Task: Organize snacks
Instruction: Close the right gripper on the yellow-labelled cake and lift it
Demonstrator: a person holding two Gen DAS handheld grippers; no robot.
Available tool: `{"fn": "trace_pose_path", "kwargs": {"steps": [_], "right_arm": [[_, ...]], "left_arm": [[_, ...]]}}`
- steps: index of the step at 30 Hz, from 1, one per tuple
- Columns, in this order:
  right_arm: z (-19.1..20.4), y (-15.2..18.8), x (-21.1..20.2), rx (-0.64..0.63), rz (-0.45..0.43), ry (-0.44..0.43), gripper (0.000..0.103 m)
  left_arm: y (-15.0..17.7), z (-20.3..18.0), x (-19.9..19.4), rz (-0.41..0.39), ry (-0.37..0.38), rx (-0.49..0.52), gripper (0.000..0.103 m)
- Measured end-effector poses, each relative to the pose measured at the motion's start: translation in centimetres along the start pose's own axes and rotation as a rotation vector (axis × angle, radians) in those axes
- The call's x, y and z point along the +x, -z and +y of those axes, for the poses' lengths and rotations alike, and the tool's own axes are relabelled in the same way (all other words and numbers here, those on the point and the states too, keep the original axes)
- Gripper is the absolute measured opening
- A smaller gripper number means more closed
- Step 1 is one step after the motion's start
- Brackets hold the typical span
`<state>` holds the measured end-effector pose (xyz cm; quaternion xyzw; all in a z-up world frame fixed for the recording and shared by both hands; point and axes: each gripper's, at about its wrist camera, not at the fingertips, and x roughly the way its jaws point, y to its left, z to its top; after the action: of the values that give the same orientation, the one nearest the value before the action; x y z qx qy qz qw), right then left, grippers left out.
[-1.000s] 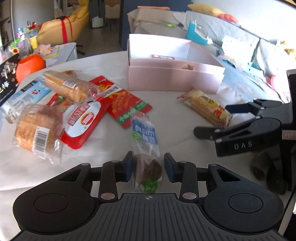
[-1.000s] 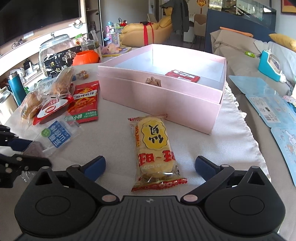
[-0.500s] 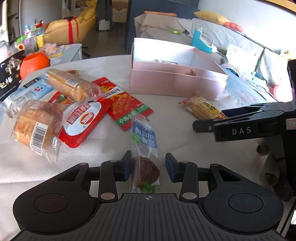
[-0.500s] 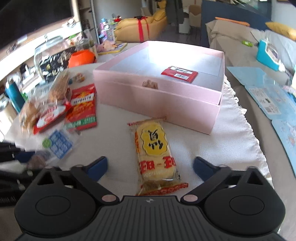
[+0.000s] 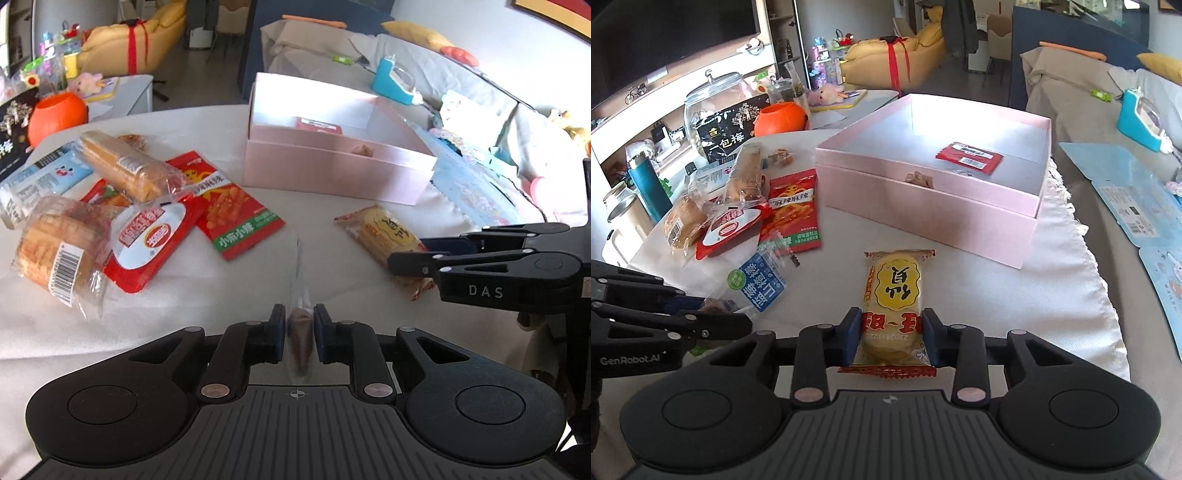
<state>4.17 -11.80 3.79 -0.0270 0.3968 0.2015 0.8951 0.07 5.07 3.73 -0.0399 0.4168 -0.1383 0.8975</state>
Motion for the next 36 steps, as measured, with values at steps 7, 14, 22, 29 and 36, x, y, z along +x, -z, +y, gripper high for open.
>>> {"fn": "trace_pose_path", "kwargs": {"steps": [7, 14, 22, 29, 36], "right_arm": [[-0.5, 0.4, -0.3, 0.006, -0.002, 0.002, 0.035], [0.0, 0.7, -0.1, -0.007, -0.002, -0.001, 0.035], [1.2, -0.1, 0.4, -0.013, -0.012, 0.018, 0.074], [1.0, -0.5, 1.7, 0.006, 0.009, 0.014, 0.076], [1.7, -0.5, 2.1, -0.05, 0.011, 0.029, 0.035]], "left_arm": [[-0.1, -0.2, -0.1, 0.001, -0.013, 0.005, 0.02], [-0.1, -0.1, -0.1, 0.002, -0.015, 0.003, 0.02], [0.3, 0.1, 0.0, 0.015, -0.015, -0.011, 0.02], [0.5, 0.0, 0.2, 0.026, -0.014, -0.015, 0.02], [0.5, 0.1, 0.3, 0.023, -0.014, -0.021, 0.02]]}}
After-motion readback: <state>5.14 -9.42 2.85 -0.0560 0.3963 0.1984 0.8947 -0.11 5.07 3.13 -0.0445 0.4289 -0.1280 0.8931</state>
